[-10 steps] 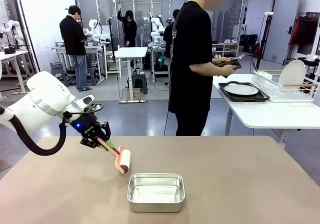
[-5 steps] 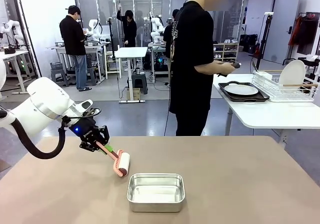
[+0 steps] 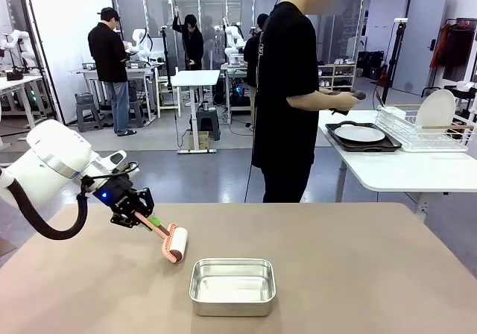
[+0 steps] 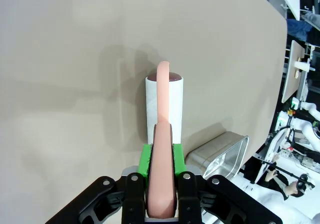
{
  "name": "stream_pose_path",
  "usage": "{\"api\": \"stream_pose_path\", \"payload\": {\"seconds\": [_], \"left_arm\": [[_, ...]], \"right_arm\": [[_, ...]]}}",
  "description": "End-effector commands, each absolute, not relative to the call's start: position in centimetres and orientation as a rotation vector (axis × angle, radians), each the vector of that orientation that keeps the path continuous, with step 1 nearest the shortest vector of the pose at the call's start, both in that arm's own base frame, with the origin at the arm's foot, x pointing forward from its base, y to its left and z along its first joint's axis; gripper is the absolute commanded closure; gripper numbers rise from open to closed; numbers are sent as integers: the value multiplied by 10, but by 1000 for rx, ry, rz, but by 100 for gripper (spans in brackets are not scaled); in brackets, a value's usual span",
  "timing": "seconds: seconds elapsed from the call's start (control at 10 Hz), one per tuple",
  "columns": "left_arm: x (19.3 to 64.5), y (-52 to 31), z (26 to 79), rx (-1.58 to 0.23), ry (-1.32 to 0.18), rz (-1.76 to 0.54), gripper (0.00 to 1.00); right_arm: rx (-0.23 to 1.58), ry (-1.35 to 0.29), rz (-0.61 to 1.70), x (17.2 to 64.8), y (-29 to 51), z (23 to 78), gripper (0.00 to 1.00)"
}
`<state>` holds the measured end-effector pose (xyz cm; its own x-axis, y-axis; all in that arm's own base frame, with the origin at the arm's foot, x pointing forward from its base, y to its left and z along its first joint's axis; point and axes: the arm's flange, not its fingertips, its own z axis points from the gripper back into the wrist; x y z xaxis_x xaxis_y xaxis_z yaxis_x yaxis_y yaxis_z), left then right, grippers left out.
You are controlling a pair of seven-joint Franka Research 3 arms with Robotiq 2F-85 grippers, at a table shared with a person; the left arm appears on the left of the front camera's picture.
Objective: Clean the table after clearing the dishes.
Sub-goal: When the right (or left) Handle tray is removed, use the right hand (or left hand) to clean the right (or left) side of the table with the Lint Roller.
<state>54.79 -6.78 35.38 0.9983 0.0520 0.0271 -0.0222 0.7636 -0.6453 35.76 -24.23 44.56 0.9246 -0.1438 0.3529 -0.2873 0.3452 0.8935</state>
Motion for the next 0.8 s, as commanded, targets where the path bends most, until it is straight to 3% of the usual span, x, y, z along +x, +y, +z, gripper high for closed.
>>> {"api": "stream_pose_path", "payload": {"seconds": [0.0, 0.3, 0.7], "left_arm": [[549, -47, 336, -717, -50, 2, 100], [547, -15, 327, -744, -99, 11, 99], [529, 12, 318, -641, -186, -10, 99]], "right_arm": [[1217, -410, 89, 356, -240, 448, 0], [1217, -410, 89, 356, -240, 448, 0], [1217, -410, 89, 356, -240, 448, 0]]}}
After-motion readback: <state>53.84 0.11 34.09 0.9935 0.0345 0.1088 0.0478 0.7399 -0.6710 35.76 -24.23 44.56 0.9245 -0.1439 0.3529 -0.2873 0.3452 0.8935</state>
